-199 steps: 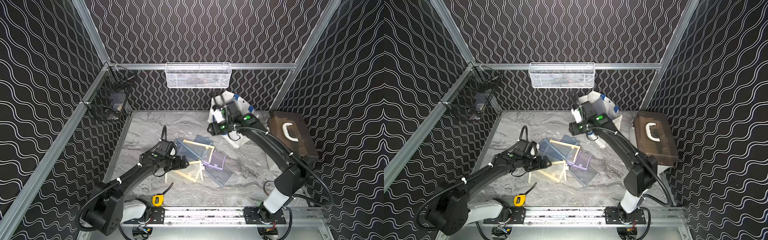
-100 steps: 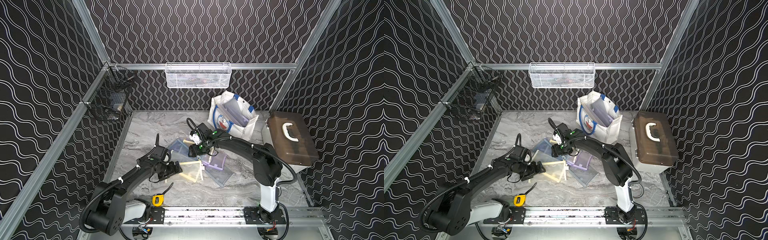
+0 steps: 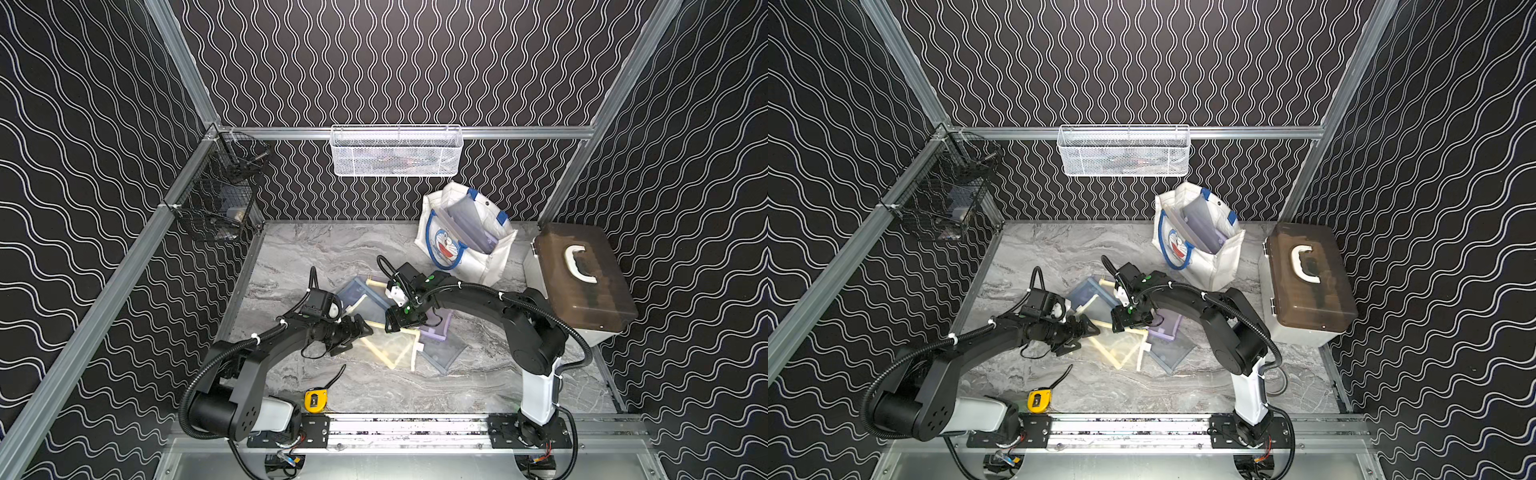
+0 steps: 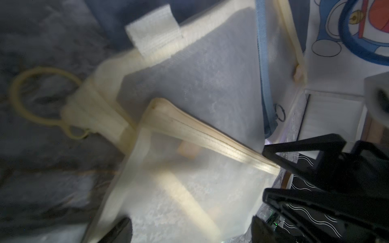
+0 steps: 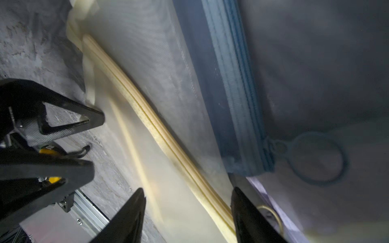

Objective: Put the pencil pouch into the canvas bag
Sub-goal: Pick up the pencil pouch.

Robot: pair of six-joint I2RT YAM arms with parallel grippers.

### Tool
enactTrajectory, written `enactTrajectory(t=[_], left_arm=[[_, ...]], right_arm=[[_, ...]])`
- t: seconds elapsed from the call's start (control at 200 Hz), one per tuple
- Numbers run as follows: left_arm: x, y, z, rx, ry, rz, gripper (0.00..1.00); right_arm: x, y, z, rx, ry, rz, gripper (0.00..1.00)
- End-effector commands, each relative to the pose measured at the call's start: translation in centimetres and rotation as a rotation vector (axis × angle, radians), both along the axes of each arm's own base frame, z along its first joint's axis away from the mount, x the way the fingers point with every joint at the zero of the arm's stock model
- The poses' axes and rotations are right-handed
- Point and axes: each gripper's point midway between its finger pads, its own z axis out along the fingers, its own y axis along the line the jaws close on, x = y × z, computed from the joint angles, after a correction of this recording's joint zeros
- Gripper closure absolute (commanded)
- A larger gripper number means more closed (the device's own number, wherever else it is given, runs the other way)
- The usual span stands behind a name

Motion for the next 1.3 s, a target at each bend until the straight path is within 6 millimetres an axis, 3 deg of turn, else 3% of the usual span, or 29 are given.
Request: enactTrajectory(t=[0.0,0.31,0.42,0.565,0.821,0.926,1.066,1.296], left_arm=[[-0.2,1.4,-2.1,0.091,0.050,0.043,0.06],[1.9,0.5,-1.6,0.033,0.004,0.065,0.07],[2.0,0.0,-1.8,-0.012,0.015,0.087,0.08],[2.0,-0.5,-1.7,-0.058,0.014,0.111,0.08],[1.9,-1.0,-1.6,-0.091,0.016,0.119,0.08],[2.0,-1.1,-1.2,-0.090,0.005,0.114,0.08],[2.4,-0.6,0.6,-0.040,-0.050,0.089,0.07],[4.1,1.8,8.1,0.140,-0.300,0.046,0.01]], right_arm=[[-0.3,0.5,0.6,0.030,0.005,-0.016,0.35],[-1.2,0.9,-0.6,0.056,0.047,-0.010,0.42],[-1.2,1.3,-0.8,0.073,0.059,-0.011,0.47],[-1.3,1.6,-0.7,0.087,0.065,-0.007,0.62],[-1.4,2.2,-1.5,0.109,0.089,-0.015,0.63],[-1.3,2.5,-1.3,0.120,0.089,-0.018,0.74],[-1.1,2.4,1.3,0.174,0.027,0.000,1.00],[-0.6,0.6,9.2,0.285,-0.167,0.086,1.00]])
